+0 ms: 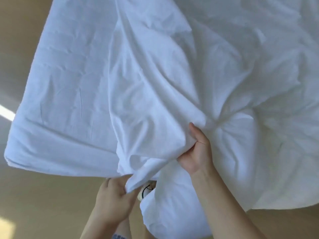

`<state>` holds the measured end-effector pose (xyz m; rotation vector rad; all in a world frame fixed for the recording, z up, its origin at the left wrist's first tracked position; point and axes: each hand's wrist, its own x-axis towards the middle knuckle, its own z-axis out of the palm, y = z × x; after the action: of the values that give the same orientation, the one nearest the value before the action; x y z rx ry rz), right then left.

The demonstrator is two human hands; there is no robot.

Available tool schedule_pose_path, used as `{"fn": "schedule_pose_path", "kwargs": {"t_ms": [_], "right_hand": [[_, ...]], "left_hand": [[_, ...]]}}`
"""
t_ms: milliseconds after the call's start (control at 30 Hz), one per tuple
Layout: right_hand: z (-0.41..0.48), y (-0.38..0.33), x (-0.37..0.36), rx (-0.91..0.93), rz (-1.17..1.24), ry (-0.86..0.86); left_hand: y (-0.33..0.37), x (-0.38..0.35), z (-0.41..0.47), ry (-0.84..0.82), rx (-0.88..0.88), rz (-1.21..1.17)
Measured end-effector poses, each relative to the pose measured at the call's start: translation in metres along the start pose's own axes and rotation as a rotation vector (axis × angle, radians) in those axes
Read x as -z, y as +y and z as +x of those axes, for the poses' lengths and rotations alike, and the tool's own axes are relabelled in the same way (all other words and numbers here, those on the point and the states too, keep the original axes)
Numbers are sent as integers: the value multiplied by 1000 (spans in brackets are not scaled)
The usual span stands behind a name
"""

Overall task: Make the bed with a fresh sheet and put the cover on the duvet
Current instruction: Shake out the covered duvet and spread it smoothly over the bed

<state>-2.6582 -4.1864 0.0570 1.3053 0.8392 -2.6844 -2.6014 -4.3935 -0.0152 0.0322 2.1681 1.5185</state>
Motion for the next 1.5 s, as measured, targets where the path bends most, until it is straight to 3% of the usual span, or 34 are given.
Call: {"fn": "schedule_pose_path", "kwargs": {"t_ms": [100,267,300,433,533,667,800,900,1000,1100,1133,1200,1300,1433,1500], "right_hand": [[-11,-19,12,37,-52,-3],[-96,-26,99,-47,-45,6],[-118,-15,125,-87,-2,30],[-155,17,177,-173,21,180],[-134,4,175,-185,-19,66],[-104,-29,137,-24,86,-169],[-91,-64,122,275,339,-54],[-109,-70,144,366,290,36],[-127,-41,165,259,125,132],[-142,-20,172,189,158,119],[-147,-20,175,195,196,72],[-151,-35,184,241,212,-26],[-142,-74,200,275,172,-43],[-110,-135,226,313,421,-50],[-92,-171,244,325,517,28]], "left_hand": [[3,-37,-47,75,-21,13],[25,-85,-6,90,99,157],[29,-91,-2,29,67,239],[58,-98,-7,-217,-369,373],[42,-64,-35,-183,-443,502],[9,-30,-90,-152,-477,549],[20,-47,-90,-171,-404,533],[52,-61,-82,-89,-406,641],[88,-83,-82,100,-508,686],[130,-111,-73,216,-686,643],[143,-124,-69,170,-726,713],[166,-157,-61,-82,-731,898],[191,-215,-43,-462,-561,1026],[215,-253,-11,-436,-505,1159],[224,-255,2,-549,-403,1220]]}}
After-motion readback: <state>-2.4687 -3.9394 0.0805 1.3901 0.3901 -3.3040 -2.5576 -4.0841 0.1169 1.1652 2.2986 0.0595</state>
